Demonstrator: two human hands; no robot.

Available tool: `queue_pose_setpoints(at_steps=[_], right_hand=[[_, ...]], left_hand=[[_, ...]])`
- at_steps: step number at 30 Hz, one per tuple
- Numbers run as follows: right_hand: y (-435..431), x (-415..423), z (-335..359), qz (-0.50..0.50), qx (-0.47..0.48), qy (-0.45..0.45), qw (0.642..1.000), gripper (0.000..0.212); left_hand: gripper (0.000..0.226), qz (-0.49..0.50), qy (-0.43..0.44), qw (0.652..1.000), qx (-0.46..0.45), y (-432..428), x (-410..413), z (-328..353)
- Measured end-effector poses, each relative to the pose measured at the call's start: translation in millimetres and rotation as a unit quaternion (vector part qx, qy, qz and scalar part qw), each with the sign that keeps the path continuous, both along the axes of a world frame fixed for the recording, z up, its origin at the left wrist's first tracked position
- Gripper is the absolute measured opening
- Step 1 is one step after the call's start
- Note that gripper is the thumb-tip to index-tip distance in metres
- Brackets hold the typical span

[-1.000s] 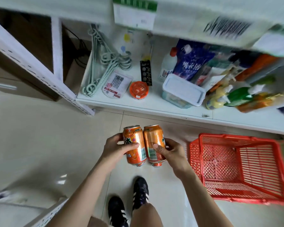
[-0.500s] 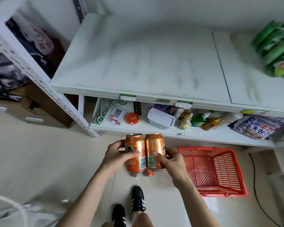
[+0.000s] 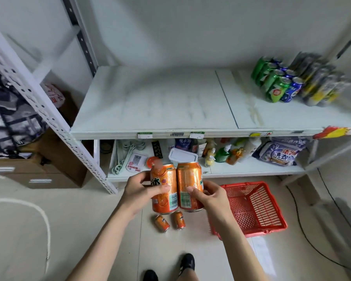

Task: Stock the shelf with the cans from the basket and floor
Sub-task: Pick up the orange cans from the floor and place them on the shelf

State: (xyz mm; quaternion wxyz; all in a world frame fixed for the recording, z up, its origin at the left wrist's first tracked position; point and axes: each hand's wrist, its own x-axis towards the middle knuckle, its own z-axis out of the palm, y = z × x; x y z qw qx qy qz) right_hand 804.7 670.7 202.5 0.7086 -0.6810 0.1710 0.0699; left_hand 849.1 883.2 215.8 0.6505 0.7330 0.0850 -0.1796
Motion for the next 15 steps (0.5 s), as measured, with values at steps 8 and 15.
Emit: queue_pose_setpoints(at_steps=[8,15], right_hand=[[-69,-31,36,-0.007,-0.009,-0.019,1.000,0.058],[-170,-30,51,-0.008,-0.005,-0.023,1.000,0.063]], left_hand=[[0.059,-0.042,-0.031,0.998,-0.020,-70,-20,28],[0.061,-0.032,-0.063,0.997,-0.036,-170,-21,40]])
